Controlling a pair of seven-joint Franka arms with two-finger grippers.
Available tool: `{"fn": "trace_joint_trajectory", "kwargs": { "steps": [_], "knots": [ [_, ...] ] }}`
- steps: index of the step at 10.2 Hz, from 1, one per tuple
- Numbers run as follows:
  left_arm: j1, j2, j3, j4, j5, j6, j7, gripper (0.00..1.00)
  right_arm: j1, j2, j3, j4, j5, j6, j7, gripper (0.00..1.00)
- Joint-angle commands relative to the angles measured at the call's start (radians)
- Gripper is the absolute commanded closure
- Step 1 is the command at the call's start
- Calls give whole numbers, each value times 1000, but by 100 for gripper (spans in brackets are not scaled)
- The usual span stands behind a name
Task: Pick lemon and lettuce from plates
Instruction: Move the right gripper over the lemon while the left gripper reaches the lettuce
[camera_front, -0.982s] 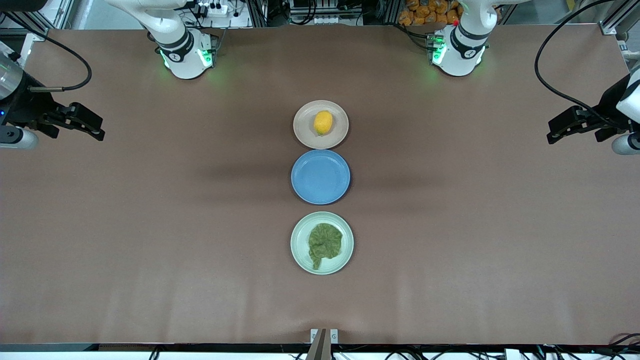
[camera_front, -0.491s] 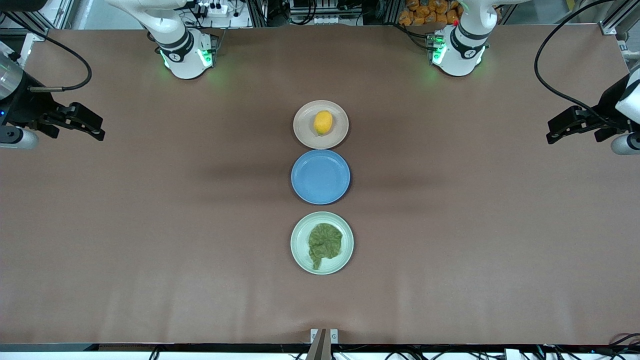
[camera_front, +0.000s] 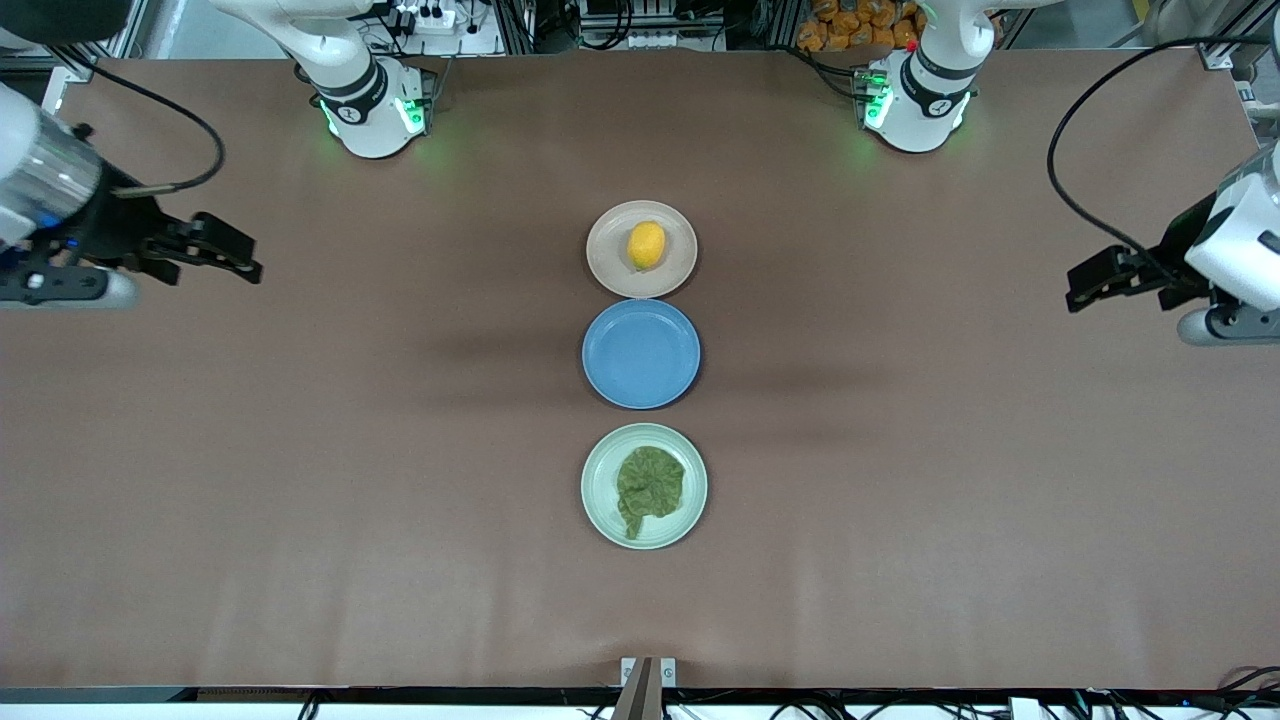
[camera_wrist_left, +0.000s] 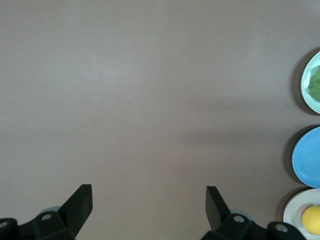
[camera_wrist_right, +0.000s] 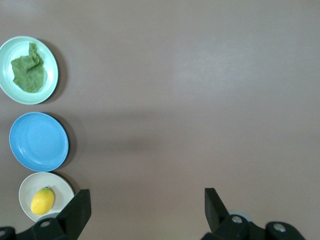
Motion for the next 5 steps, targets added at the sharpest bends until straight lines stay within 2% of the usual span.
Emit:
{"fn": "trace_joint_trajectory", "kwargs": {
  "steps": [1, 3, 4, 5],
  "knots": [
    [-39, 56, 1, 5, -17, 81, 3, 0, 62, -27, 56, -105, 41, 65, 5, 0],
    [-45, 111, -3, 5, -22, 196, 18, 0, 76, -23, 123, -209, 111, 165, 29, 0],
    [-62, 139, -9, 5, -39, 247, 17, 0, 77, -15, 149, -237, 128, 194, 83, 0],
    [-71, 163, -11, 5, -47, 290, 8, 0, 83, 12, 204, -249, 128, 213, 167, 0]
  ]
}}
